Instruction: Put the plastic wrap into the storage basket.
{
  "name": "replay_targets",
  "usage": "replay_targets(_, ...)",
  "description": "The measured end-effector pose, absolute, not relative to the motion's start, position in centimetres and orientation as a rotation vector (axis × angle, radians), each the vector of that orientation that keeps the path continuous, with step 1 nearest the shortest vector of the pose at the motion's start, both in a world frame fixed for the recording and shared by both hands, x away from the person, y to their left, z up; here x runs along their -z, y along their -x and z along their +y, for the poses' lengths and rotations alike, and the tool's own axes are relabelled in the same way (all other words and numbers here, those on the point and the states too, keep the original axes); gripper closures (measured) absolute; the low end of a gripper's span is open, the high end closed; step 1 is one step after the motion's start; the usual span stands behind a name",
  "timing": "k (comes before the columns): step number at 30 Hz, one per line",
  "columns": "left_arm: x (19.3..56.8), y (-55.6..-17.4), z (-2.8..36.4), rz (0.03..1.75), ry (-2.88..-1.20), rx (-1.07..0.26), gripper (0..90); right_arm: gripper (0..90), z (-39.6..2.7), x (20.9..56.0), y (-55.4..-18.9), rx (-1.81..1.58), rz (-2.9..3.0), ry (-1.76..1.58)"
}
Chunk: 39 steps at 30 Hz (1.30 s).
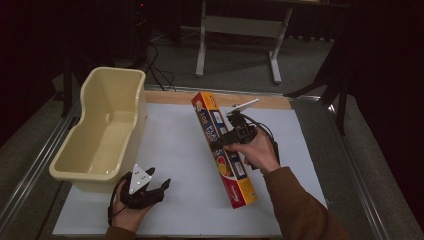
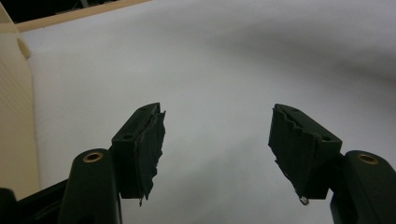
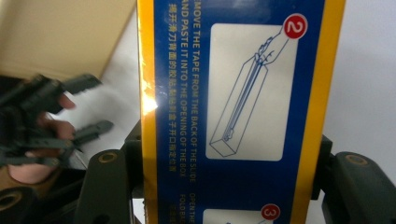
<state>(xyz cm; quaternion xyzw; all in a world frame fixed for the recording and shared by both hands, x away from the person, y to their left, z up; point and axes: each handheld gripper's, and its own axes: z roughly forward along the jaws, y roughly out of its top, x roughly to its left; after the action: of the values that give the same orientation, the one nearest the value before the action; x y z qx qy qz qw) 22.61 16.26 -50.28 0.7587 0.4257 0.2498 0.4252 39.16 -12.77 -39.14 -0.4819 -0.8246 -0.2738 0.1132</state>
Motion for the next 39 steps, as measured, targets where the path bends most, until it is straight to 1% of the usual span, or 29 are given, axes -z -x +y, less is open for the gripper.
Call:
replay_targets(22, 50.3, -22.6, 16.3, 1.078, -1.885, -0.637, 32.3, 40.0, -9.7, 37.0, -41.0, 0.945, -2.214, 1.391)
replay_targets(39, 50.3, -22.7, 16.4, 1.087, -1.878, -0.636, 31.5, 40.0, -7.3, 36.3, -42.6, 1.005, -2.08, 1.401)
